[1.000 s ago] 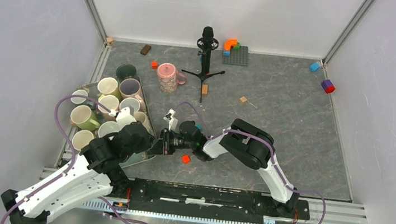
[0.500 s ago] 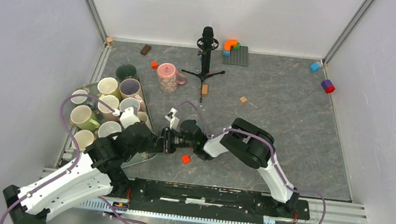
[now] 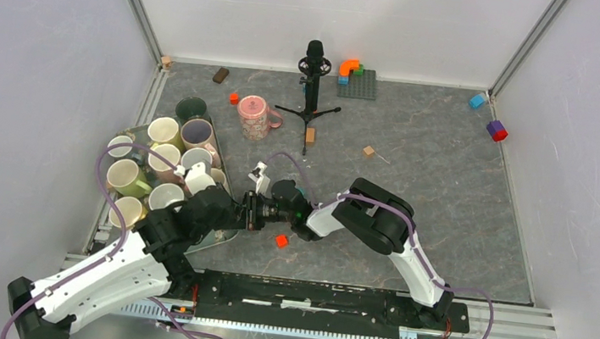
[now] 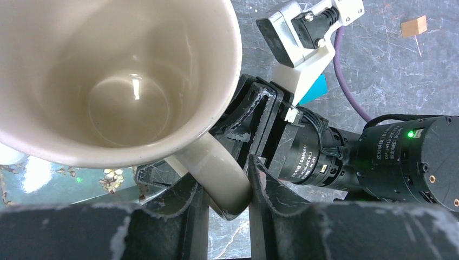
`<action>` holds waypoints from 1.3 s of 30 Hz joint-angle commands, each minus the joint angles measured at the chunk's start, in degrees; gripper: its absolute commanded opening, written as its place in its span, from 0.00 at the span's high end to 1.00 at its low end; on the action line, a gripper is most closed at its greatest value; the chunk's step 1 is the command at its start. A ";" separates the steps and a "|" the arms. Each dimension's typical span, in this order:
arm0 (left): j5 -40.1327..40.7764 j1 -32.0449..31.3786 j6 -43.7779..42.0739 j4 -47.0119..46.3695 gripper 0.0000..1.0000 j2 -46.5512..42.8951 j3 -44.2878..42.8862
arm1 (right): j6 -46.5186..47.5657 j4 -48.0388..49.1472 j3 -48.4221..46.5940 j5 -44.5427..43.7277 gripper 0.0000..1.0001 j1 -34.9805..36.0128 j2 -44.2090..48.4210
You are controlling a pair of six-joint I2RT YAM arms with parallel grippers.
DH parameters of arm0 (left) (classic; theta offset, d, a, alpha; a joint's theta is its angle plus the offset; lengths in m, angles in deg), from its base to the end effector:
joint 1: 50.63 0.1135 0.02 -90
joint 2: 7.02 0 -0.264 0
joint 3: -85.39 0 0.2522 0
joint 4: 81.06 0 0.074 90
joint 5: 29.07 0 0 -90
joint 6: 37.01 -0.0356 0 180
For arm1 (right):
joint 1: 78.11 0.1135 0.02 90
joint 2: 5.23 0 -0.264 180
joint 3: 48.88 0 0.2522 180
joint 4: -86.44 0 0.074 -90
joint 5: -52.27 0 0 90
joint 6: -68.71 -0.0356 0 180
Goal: Turn the mug right side up
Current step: Place the cup on the tray.
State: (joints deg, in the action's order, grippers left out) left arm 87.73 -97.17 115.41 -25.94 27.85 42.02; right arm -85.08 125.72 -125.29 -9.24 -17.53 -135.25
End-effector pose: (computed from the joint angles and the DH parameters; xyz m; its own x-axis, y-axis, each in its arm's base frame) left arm 0.0980 -0.0800 0.2248 -0.6169 -0.4992 -0.6085 -0.2418 0.8559 -0.4571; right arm 0.2020 0.3928 0.0866 -0.9442 -0.0691 -0.3220 -0.3293 0.2063 0.9214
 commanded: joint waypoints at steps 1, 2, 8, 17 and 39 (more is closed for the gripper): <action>-12.04 -0.57 7.76 7.41 0.85 4.02 6.37 | 1.20 1.16 -2.46 -2.06 0.75 -0.64 -1.07; -12.01 -0.57 7.87 7.35 0.85 3.98 6.61 | 1.37 0.98 -2.56 -2.10 0.75 -0.66 -1.09; -12.48 -0.57 8.83 7.23 0.84 3.40 7.86 | 1.89 0.14 -3.16 -2.04 0.75 -0.73 -1.30; -13.17 -0.57 9.68 7.21 0.79 3.02 8.73 | 2.80 -1.13 -3.70 -2.03 0.75 -0.72 -1.29; -14.08 -0.56 12.03 7.41 0.62 1.27 10.45 | 5.84 -3.94 -1.90 -2.55 0.75 -0.72 0.96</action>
State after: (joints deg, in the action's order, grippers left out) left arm 87.12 -97.19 120.59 -30.62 27.02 47.62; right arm -82.54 123.16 -127.09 -8.84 -18.78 -135.51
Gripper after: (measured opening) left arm 0.376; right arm 0.248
